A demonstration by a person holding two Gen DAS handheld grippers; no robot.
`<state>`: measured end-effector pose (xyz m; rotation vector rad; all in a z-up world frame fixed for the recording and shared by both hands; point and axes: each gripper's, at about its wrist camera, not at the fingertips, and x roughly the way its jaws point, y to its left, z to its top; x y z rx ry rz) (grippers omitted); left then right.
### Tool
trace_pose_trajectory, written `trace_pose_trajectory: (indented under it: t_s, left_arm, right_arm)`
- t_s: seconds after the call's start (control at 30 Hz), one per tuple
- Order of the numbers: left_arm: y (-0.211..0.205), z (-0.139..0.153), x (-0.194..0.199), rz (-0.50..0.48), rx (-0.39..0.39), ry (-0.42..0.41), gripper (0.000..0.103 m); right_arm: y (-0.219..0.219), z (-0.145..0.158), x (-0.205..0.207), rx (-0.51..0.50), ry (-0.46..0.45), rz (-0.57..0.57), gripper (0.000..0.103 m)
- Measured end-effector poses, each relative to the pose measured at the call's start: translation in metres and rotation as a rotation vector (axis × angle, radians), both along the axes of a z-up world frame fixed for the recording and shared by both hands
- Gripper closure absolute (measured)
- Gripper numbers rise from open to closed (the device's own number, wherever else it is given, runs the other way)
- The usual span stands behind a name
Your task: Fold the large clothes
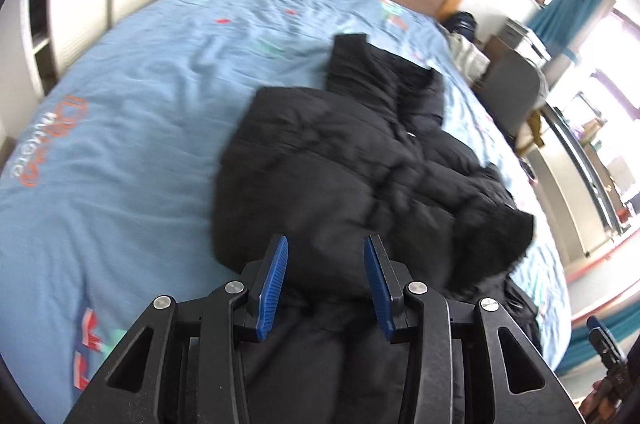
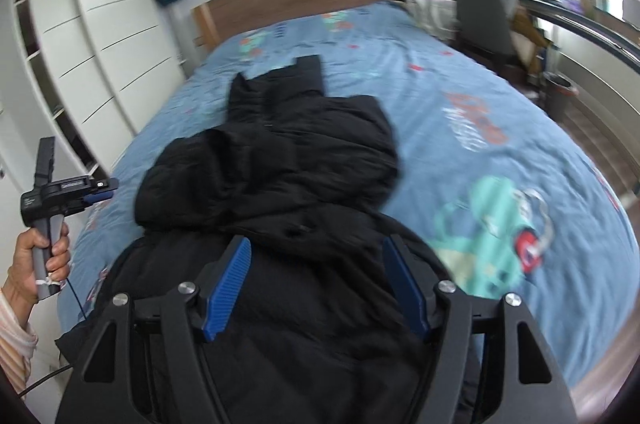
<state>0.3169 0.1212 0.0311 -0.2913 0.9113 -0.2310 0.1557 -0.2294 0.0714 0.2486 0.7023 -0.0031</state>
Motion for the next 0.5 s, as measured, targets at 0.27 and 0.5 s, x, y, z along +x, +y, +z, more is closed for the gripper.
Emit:
trace_pose_trajectory:
  t_s: [0.27,0.5]
  left_arm:
    - [0.024,-0.012,0.039,0.018,0.042,0.012,0.062]
    - [0.009,-0.044,0.076,-0.027,0.047,0.054,0.059]
  right_arm:
    - [0.109,0.018,0.122,-0.096,-0.037,0.272,0.036]
    - [0.172,-0.016,0.220,-0.185,-0.014,0.346,0.036]
